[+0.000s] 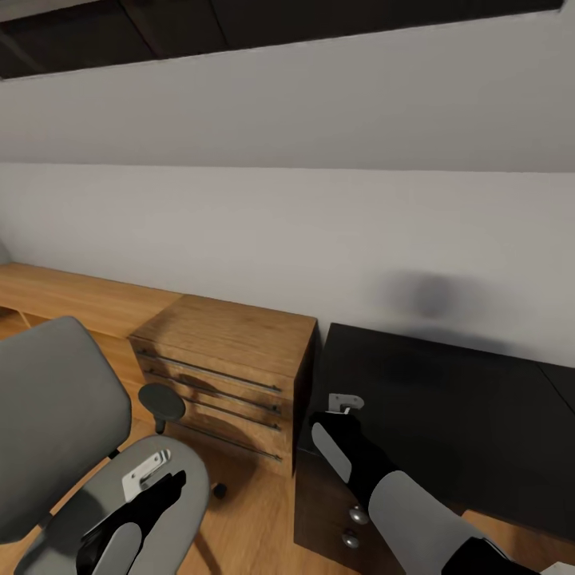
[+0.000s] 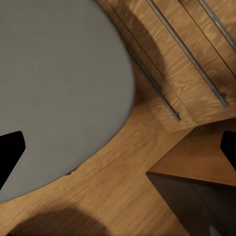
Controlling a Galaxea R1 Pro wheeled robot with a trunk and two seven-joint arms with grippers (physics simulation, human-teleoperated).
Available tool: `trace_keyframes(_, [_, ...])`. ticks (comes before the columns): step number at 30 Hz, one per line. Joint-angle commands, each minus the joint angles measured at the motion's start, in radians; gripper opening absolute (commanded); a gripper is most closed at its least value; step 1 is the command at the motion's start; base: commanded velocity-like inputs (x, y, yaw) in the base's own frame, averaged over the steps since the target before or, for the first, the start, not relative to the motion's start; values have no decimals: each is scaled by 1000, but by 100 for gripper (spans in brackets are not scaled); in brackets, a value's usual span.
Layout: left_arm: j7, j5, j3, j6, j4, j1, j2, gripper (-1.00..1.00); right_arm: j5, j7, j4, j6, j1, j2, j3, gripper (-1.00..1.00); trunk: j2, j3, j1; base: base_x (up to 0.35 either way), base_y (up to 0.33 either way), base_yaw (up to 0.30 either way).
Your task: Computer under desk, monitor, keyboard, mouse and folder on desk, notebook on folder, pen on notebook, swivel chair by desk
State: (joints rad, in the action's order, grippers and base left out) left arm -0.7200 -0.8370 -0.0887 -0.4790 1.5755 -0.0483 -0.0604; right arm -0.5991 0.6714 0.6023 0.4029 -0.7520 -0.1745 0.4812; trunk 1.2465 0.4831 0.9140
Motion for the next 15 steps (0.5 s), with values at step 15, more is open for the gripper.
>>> trace_keyframes(15, [-9,-8,-2,-3,1,-1,-1,100,-5,8,-4,7,-1,0,2,100,43,20,23,0,0,0])
